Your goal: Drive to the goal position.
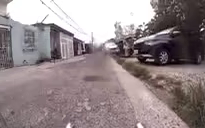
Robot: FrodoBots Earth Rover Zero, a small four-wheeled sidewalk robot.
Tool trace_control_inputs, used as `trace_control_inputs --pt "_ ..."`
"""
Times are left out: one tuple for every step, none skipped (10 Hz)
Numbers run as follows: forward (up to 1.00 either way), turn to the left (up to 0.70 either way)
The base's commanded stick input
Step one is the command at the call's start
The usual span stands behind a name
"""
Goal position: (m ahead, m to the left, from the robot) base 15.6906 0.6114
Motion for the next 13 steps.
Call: trace_control_inputs --pt "0.09 0.01" --pt "0.10 0.01" --pt "0.11 0.01" --pt "0.11 0.02" --pt "0.11 0.02" --pt "0.10 0.01" --pt "0.11 0.01" --pt "0.09 0.01" --pt "0.11 0.01" --pt "0.11 0.01" --pt "0.10 0.01" --pt "0.10 0.01" --pt "0.11 0.01"
